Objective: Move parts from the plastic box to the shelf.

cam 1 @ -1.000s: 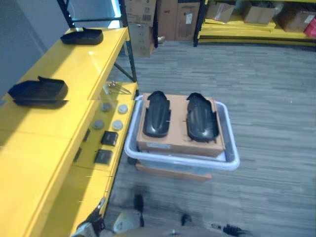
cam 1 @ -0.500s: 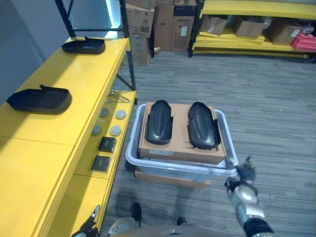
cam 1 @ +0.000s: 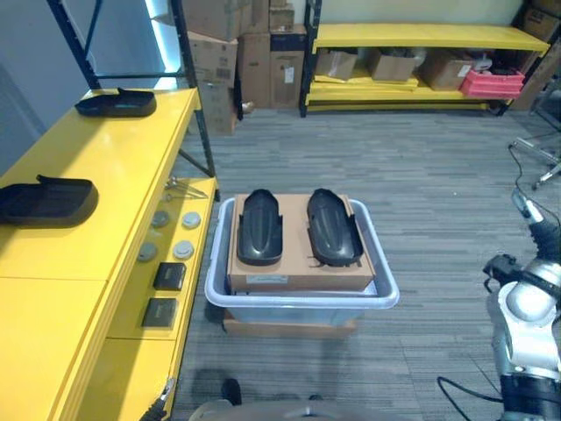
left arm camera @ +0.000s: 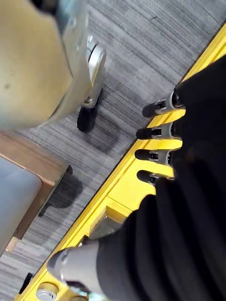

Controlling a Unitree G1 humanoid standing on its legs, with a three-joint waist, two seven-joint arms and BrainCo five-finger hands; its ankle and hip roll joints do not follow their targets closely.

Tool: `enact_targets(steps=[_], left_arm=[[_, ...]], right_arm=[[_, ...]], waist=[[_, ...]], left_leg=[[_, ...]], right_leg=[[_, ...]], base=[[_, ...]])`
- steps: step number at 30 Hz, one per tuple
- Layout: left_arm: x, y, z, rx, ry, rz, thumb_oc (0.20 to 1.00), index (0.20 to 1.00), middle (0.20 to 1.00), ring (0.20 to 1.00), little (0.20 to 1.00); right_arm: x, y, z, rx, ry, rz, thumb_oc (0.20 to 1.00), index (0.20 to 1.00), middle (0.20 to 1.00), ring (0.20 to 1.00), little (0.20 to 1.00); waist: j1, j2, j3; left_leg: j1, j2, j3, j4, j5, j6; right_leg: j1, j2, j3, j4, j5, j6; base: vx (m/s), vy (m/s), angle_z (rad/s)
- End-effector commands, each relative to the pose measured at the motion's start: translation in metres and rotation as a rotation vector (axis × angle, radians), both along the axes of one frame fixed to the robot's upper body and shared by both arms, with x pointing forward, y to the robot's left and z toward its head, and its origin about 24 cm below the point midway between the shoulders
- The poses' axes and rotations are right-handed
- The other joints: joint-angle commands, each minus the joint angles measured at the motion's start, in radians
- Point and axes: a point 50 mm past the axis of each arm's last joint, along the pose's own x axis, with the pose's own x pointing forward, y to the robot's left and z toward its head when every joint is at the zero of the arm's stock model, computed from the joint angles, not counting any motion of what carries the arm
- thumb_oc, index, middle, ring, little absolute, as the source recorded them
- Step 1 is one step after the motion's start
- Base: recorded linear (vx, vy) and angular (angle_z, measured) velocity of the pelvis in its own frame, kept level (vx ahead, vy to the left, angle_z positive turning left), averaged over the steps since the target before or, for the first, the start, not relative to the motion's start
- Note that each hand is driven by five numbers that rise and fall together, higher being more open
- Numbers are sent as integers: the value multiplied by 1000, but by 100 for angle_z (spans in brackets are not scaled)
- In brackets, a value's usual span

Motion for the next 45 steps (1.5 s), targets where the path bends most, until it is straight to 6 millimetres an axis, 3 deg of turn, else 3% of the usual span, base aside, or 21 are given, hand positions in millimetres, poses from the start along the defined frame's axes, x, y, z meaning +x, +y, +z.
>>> enact_targets(steps=[1,4,7,9,17,29,45], left_arm=[[30,6,4,11,-62,-105,1000,1000,1000,1000,1000],[73,13,16,0,-174,-162,1000,1000,1000,1000,1000],[96,12,23,2,-232,-214,1000,1000,1000,1000,1000],[99,11,24,2,-245,-227,1000,1000,1000,1000,1000],[97,14,25,-25,-255,-254,1000,1000,1000,1000,1000],[110,11,30,-45,-304,-275,1000,1000,1000,1000,1000],[109,15,32,-54,-316,-277,1000,1000,1000,1000,1000]], right_arm=[[19,-15,19,-4,-49,-23,1000,1000,1000,1000,1000],[43,-37,43,29,-106,-133,1000,1000,1000,1000,1000],[50,-56,61,71,-141,-168,1000,1000,1000,1000,1000],[53,-61,70,71,-143,-165,1000,1000,1000,1000,1000],[63,-65,87,38,-92,-147,1000,1000,1000,1000,1000],[63,-85,58,128,91,-170,1000,1000,1000,1000,1000],[90,-62,82,79,40,-67,1000,1000,1000,1000,1000]], waist=[[71,18,68],[105,46,174],[125,61,243],[133,67,264],[135,83,308],[151,101,347],[178,122,373]], left_leg=[[-48,2,-50,74,-102,1],[-177,-14,-92,144,-82,-8],[-251,-24,-121,165,-62,-13],[-276,-28,-132,172,-56,-15],[-328,-41,-136,201,-49,-19],[-358,-54,-131,231,-52,-15],[-379,-77,-142,231,-46,-3]], right_leg=[[-116,-5,-93,65,11,-23],[-207,-23,-113,122,7,-32],[-267,-25,-130,136,16,-36],[-288,-24,-135,144,16,-39],[-349,-34,-137,186,9,-46],[-379,-49,-137,211,13,-43],[-411,-59,-137,235,10,-36]], base=[[-234,-68,-2],[-371,-46,33],[-214,-60,22],[-120,-37,3],[-21,31,8],[6,17,0],[2,31,4]])
